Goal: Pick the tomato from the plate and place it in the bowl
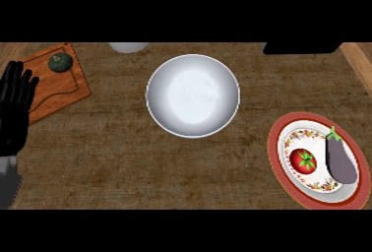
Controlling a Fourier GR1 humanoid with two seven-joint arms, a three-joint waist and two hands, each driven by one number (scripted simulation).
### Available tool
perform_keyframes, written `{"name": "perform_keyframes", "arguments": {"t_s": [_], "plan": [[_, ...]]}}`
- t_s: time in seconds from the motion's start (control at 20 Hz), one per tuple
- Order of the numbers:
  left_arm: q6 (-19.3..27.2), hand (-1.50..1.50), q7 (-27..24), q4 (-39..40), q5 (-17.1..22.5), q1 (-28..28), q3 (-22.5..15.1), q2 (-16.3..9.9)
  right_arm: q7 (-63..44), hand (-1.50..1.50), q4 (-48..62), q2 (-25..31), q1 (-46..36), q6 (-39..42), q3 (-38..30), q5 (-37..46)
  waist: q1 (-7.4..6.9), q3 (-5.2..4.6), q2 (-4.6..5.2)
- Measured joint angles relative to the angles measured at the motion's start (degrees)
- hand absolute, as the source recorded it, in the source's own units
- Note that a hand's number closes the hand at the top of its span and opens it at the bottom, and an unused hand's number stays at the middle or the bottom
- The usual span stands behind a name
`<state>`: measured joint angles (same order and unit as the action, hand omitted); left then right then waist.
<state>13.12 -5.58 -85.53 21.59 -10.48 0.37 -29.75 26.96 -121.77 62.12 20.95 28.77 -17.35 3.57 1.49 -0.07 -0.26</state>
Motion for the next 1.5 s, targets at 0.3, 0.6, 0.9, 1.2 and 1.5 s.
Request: {"name": "perform_keyframes", "arguments": {"t_s": [0.3, 0.6, 0.9, 1.2, 1.5], "plan": [[-1.75, 0.0, -0.31, 0.95, -0.51, -0.47, 0.59, 0.61, -0.28, -1.5, -0.13, 2.03, -0.18, 4.38, 0.19, 8.8, -0.9, 0.05, 0.18], [-2.46, 0.0, 1.0, 0.22, -1.84, -1.18, 1.33, 2.07, -0.57, -1.5, 2.39, -1.7, -3.53, 5.79, 4.19, 16.87, -1.42, 0.07, 0.25], [-3.07, 0.0, 1.72, 0.34, -3.69, -1.89, 2.51, 3.22, -0.21, -1.5, 7.49, -5.75, -8.5, 5.73, 10.08, 24.44, -1.61, 0.08, 0.3], [-5.08, 0.0, 1.57, 1.27, -4.38, -2.01, 4.22, 4.07, -0.06, -1.5, 13.18, -11.13, -12.73, 5.01, 15.53, 31.08, -1.67, 0.09, 0.31], [-6.56, 0.0, 1.13, 0.98, -5.62, -1.29, 5.54, 5.31, 2.11, -1.5, 19.96, -15.87, -15.79, 2.66, 18.54, 37.94, -1.65, 0.08, 0.3]]}}
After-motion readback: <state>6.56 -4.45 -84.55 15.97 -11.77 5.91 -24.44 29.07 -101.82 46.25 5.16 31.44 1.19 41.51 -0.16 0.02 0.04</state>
